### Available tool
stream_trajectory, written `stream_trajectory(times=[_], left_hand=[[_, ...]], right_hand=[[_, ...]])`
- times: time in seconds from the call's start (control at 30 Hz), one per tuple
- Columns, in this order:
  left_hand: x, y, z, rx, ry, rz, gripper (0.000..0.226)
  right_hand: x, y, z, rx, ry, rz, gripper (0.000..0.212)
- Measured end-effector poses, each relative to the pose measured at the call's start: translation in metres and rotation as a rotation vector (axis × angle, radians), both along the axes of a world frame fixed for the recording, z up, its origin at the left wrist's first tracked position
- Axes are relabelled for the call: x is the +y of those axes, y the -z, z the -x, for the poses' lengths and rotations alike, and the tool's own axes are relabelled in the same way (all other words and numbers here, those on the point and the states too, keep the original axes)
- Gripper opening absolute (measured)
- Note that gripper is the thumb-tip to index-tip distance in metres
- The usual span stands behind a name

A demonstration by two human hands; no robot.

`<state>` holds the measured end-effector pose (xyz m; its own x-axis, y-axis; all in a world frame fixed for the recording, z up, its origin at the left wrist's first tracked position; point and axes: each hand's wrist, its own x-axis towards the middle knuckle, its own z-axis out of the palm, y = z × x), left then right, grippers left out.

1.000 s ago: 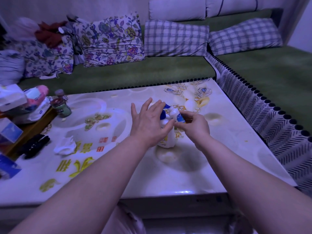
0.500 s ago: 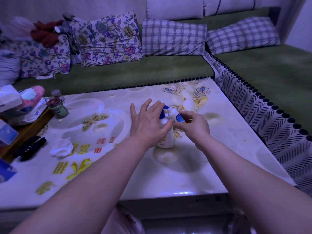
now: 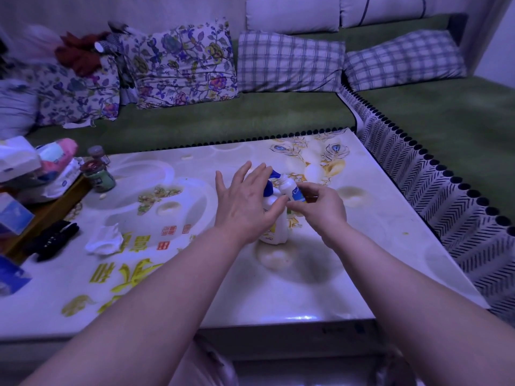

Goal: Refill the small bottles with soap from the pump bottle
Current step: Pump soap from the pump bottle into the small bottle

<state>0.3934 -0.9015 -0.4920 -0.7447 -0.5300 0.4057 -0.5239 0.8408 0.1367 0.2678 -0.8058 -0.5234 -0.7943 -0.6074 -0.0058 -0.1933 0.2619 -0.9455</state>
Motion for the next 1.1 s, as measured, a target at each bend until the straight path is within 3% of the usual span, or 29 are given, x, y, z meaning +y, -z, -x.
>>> stream_trajectory(times=[0.27, 1.1], left_hand=[[0.001, 0.0018, -0.0022, -0.001, -0.003, 0.007, 0.064], [0.0041, 0.0061, -0.0005, -0.007, -0.017, 0.043, 0.063]], right_hand=[[-0.0033, 0.0034, -0.0002, -0.027, -0.002, 0.016, 0.05], [-0.0005, 0.0016, 0.0046, 0.023, 0.018, -0.077, 0.039]])
